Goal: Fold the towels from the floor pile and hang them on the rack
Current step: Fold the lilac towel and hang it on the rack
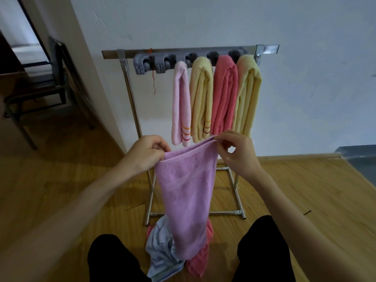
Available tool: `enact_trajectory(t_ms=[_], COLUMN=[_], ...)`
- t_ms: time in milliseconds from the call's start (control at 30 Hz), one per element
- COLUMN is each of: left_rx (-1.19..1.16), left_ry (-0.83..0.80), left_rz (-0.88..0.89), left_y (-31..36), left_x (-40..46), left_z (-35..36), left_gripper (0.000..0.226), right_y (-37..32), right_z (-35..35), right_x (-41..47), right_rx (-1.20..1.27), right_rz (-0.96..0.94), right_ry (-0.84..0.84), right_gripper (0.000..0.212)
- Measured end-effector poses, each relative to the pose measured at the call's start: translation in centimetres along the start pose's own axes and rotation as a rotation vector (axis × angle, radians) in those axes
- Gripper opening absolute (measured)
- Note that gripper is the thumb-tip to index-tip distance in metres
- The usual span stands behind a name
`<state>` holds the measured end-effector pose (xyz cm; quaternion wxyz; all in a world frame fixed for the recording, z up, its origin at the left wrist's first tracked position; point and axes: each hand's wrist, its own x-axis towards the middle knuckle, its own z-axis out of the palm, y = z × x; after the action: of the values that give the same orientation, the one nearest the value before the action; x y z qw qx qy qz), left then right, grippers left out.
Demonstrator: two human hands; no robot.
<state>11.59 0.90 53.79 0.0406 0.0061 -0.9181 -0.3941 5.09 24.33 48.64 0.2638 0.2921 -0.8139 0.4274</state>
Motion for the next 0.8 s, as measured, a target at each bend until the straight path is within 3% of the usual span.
enact_trajectory(t_ms=[167,333,567,800], left_rx=[0.01,0.013,0.137,0.415], left_ry=[-0.059,-0.133,-0.495,-0.702], left_rz=[0.057,0.157,0.278,0.315], left_y=[0.4,0.3,0.5,1.7], left_x=[-0.2,-0.4,-1.3,-1.8], left_z=[0.0,-0.1,0.4,0.0], left_gripper=[0.021,0.033,0.042,0.041], right_y=[-0.2,-0.1,0.2,-0.6], right_z=[0.0,0.2,1.1,2.4], right_x=[0.0,0.0,0.3,0.5], right_rx=[0.046,0.141,0.206,0.188], right_rz=[0.04,0.103,0.214,0.189], right_ry=[0.027,0.04,-0.011,-0.079], right_gripper=[0.022,0.027,0.018,0.018])
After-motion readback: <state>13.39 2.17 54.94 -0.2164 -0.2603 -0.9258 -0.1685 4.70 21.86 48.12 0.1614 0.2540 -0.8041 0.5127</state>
